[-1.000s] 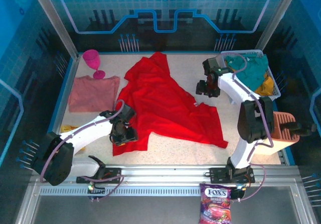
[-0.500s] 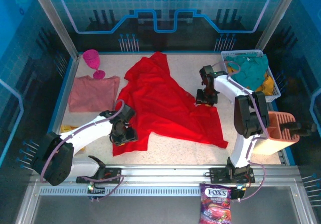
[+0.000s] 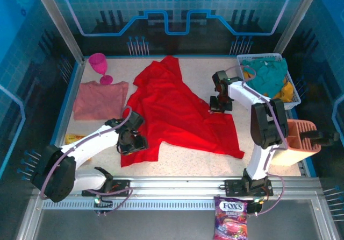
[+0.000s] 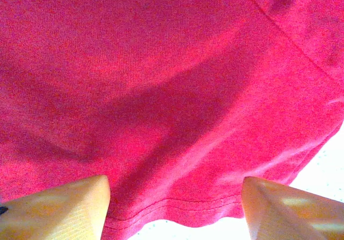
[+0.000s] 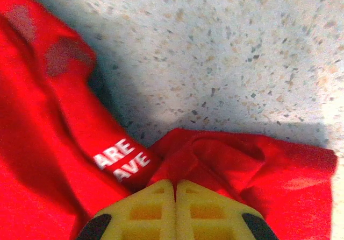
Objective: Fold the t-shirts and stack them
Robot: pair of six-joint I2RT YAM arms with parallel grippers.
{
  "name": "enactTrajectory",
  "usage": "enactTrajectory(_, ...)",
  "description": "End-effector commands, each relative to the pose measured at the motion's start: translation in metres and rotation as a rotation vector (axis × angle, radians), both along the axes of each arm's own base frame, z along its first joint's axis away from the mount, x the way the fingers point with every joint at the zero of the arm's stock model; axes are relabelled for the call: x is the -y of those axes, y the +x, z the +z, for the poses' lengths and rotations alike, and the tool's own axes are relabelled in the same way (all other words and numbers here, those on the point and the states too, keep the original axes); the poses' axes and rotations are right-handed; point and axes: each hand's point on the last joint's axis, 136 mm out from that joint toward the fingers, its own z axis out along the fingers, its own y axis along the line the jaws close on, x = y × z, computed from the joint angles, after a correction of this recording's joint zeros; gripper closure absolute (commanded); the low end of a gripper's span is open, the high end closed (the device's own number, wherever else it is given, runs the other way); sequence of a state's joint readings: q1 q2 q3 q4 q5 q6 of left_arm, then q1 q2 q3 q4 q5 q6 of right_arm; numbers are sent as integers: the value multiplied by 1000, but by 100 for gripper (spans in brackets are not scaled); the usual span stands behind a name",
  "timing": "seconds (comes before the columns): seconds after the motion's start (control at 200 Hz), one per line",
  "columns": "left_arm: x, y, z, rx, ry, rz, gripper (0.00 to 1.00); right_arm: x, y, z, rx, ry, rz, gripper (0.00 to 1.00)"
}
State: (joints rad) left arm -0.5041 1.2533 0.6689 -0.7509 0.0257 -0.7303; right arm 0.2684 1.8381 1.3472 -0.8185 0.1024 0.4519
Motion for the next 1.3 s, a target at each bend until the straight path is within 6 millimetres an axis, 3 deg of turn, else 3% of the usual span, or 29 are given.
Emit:
enactTrajectory(0.0, 4, 13, 14, 57, -4, -20, 33, -2, -5, 31, 101, -60, 56, 100)
enactTrajectory(0.245, 21, 53, 36, 158, -95, -25, 30, -31, -44, 55, 267, -108, 223, 100)
enactTrajectory(0.405, 39, 86, 59, 262, -188, -33, 28, -59, -79, 59, 418, 15, 313, 100)
enactTrajectory(0.56, 73, 120, 82, 339, -332, -71, 29, -74, -117, 35, 460, 199, 359, 100)
enactTrajectory(0.675, 86, 134, 89, 344, -357, -96, 29, -67, -134, 18, 379, 202, 338, 91)
enactTrajectory(0.74, 88, 137, 90, 354, -359, -99, 29, -64, -144, 10, 326, 197, 343, 72)
enactTrajectory(0.81, 86, 137, 86, 351, -341, -107, 29, -53, -145, 12, 310, 166, 293, 37)
enactTrajectory(0.865, 83, 136, 83, 344, -317, -113, 30, -50, -141, 21, 327, 195, 262, 22)
enactTrajectory(0.971, 75, 132, 81, 339, -279, -120, 30, -41, -125, 48, 376, 254, 171, 16)
enactTrajectory(1.081, 64, 128, 82, 343, -269, -99, 30, -30, -107, 63, 349, 273, 79, 20)
enactTrajectory(1.181, 53, 123, 83, 344, -264, -82, 29, -23, -96, 59, 284, 237, 43, 25)
enactTrajectory(1.296, 42, 118, 83, 344, -250, -67, 29, -12, -96, 37, 175, 198, -4, 33)
